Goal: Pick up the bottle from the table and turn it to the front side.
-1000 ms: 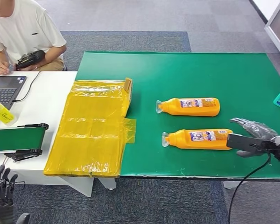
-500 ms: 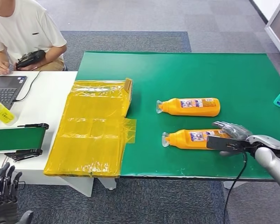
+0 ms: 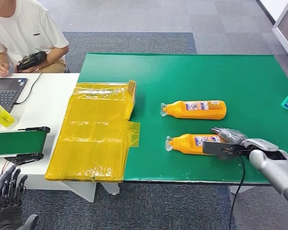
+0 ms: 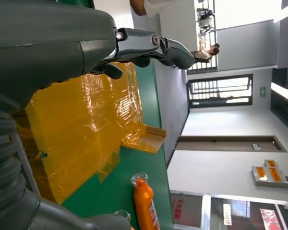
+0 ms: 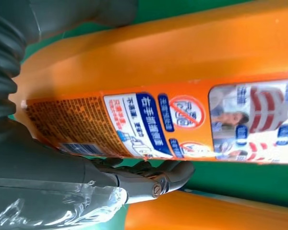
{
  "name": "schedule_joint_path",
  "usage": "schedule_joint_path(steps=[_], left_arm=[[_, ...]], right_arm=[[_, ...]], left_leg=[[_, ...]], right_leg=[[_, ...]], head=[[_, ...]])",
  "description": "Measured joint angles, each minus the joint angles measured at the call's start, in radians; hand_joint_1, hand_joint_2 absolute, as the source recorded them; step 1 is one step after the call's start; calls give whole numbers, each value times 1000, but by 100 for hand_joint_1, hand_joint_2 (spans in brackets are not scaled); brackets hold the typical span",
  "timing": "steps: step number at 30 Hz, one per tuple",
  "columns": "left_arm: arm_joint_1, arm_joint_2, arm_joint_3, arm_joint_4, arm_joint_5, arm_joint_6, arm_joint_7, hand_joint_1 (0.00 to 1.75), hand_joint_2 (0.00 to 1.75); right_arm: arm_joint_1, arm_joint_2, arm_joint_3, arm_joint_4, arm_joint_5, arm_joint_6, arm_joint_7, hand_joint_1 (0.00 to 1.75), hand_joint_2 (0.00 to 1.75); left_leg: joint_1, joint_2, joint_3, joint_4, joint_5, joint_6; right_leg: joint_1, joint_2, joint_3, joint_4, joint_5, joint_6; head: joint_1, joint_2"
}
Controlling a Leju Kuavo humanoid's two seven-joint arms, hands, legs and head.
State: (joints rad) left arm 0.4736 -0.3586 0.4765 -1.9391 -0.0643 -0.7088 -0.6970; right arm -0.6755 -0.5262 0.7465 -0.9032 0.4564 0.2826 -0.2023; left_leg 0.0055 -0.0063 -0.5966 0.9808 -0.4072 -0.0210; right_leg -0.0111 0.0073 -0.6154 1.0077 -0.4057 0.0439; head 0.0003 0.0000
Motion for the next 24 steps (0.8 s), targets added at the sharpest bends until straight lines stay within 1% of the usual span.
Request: schedule_joint_path(steps=[8,16,19,21,23,24], left_arm=[[-1,0,0,8,1,0,0,0,175],[-1,0,0,12,1,0,0,0,175],[-1,0,-3,15,-2,-7,0,0,175],[-3,0,-13,16,-16,-13,0,0,175],[-7,0,-39,17,-38,-3,0,0,175],[-10,1,-58,17,-48,11,0,0,175]], right_arm=[[-13,7,19,16,4,-20,-12,175,175],[-3,8,22,11,-8,-55,-27,175,175],[35,11,10,-14,-7,-129,-56,175,175],[88,28,-17,-53,-3,-201,-105,175,175],[168,70,-69,-118,17,-271,-177,175,175],[214,104,-101,-160,46,-312,-210,175,175]], left_leg=[[0,0,0,0,0,0],[0,0,1,0,0,0],[0,0,0,0,0,0],[0,0,0,0,0,0],[1,-1,0,0,0,0],[2,0,0,0,-1,-1]], right_leg=[[0,0,0,0,0,0],[0,0,0,0,0,0],[0,0,0,0,0,0],[1,0,0,0,0,0],[2,0,0,0,0,0],[2,0,0,0,0,-1]], head=[[0,0],[0,0],[0,0],[0,0],[0,0],[0,0]])
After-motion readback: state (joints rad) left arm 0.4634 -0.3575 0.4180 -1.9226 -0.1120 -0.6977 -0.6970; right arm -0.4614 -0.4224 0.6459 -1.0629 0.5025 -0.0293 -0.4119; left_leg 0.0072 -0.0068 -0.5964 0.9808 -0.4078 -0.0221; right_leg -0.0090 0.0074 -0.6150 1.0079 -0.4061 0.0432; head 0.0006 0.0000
